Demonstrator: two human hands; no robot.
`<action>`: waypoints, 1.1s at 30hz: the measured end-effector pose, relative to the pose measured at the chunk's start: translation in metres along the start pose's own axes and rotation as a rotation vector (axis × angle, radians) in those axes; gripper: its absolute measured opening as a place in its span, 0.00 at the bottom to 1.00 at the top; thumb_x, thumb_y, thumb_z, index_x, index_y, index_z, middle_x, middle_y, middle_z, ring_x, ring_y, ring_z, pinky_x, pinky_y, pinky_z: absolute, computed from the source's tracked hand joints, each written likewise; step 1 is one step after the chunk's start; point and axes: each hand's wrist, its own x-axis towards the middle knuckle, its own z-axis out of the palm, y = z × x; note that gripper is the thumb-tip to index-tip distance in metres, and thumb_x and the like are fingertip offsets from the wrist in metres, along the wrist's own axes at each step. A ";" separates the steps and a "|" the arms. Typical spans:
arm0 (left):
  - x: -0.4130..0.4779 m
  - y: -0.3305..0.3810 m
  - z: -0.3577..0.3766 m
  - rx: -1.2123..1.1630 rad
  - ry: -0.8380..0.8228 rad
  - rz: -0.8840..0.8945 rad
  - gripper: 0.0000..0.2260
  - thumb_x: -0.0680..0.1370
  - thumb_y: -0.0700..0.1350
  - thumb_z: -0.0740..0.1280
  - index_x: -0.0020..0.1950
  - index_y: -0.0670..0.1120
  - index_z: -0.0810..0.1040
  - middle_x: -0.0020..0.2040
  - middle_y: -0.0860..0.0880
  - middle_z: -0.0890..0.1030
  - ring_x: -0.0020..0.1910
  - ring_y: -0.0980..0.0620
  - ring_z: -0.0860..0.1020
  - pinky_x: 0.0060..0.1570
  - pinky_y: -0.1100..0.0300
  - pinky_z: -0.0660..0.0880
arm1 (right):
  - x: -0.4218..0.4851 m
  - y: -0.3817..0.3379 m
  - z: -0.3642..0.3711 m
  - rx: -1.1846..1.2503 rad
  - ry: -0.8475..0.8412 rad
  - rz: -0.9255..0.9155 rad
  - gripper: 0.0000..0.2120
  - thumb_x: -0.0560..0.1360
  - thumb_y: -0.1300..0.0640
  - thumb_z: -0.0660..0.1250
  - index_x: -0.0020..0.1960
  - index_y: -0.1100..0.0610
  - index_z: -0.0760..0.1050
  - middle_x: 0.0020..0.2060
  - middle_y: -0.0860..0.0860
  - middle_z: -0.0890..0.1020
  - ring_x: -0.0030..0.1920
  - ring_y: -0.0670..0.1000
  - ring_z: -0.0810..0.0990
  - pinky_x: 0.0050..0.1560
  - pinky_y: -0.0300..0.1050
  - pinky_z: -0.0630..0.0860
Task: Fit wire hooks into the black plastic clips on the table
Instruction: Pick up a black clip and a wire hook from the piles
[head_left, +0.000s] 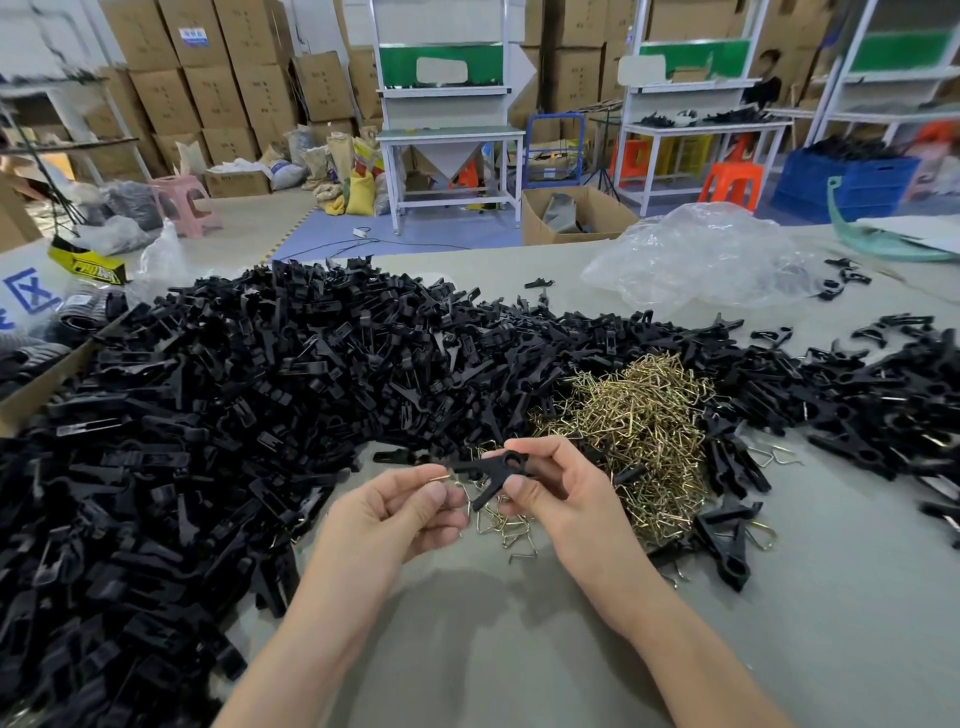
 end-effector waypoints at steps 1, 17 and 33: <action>0.000 0.000 -0.001 -0.013 -0.020 -0.020 0.10 0.76 0.38 0.69 0.56 0.38 0.80 0.46 0.39 0.86 0.39 0.50 0.85 0.38 0.64 0.81 | 0.000 0.000 0.001 0.000 -0.009 0.000 0.13 0.78 0.69 0.67 0.56 0.54 0.78 0.51 0.53 0.86 0.47 0.48 0.85 0.47 0.38 0.80; -0.001 -0.003 -0.002 -0.017 -0.104 -0.157 0.08 0.65 0.46 0.74 0.41 0.44 0.88 0.33 0.48 0.80 0.30 0.57 0.76 0.32 0.65 0.77 | -0.004 -0.004 0.004 0.001 -0.123 0.007 0.12 0.79 0.73 0.63 0.58 0.61 0.76 0.52 0.53 0.87 0.49 0.48 0.84 0.48 0.39 0.80; -0.006 -0.009 0.026 -0.398 -0.120 -0.142 0.10 0.69 0.41 0.71 0.49 0.41 0.82 0.36 0.46 0.81 0.29 0.54 0.77 0.33 0.63 0.80 | -0.003 -0.006 -0.001 0.068 -0.082 0.024 0.12 0.79 0.68 0.67 0.58 0.56 0.79 0.50 0.53 0.87 0.46 0.49 0.84 0.50 0.39 0.80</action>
